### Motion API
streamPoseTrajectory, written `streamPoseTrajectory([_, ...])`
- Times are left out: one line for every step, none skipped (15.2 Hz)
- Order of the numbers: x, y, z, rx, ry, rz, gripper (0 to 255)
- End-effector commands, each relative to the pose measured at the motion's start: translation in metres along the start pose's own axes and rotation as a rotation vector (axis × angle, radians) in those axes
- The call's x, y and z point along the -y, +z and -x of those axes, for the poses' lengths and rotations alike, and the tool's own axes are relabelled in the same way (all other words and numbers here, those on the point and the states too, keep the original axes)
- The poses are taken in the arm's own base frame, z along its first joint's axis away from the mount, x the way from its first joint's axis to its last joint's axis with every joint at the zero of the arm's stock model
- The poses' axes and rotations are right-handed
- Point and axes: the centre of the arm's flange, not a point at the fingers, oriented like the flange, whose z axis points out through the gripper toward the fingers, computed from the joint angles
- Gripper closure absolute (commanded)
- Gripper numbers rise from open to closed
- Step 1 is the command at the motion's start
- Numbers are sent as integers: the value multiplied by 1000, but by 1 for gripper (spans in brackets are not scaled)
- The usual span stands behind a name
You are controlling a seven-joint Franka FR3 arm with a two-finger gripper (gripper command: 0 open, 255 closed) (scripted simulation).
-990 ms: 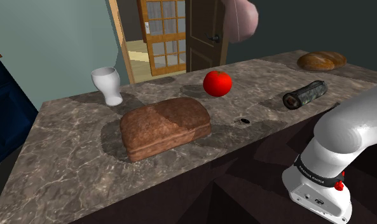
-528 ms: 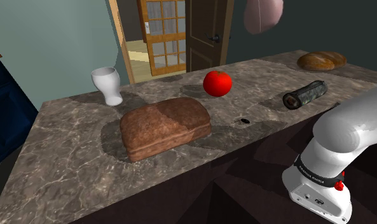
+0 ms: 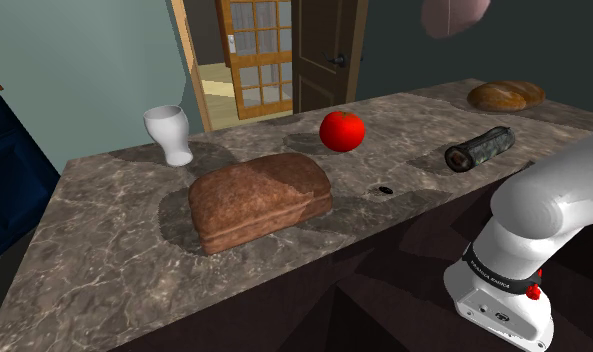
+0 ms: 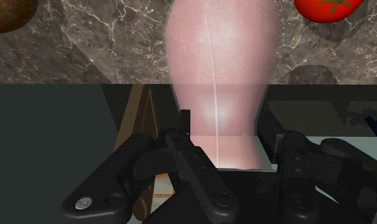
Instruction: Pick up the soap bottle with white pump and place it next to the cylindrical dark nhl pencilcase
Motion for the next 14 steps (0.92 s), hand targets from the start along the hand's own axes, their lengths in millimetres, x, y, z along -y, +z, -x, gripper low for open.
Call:
streamPoseTrajectory([-22,-12,2,-1,-2,0,255])
streamPoseTrajectory([-34,-18,3,-1,-2,0,255])
streamPoseTrajectory([-45,-24,5,-1,-2,0,255])
streamPoseTrajectory([-57,-30,7,-1,-2,0,255])
streamPoseTrajectory([-69,-36,8,-1,-2,0,255])
streamPoseTrajectory([-81,-42,10,-1,-2,0,255])
streamPoseTrajectory([-92,-47,12,-1,-2,0,255])
streamPoseTrajectory([-104,-53,13,-2,-2,0,255])
streamPoseTrajectory([-119,-61,16,-1,-2,0,255])
streamPoseTrajectory([-119,-56,18,-1,-2,0,255])
streamPoseTrajectory([-119,-51,20,-1,-2,0,255])
streamPoseTrajectory([-119,-46,22,-1,-2,0,255])
streamPoseTrajectory([-120,-41,24,-1,-2,0,255])
streamPoseTrajectory([-120,-36,26,-1,-2,0,255])
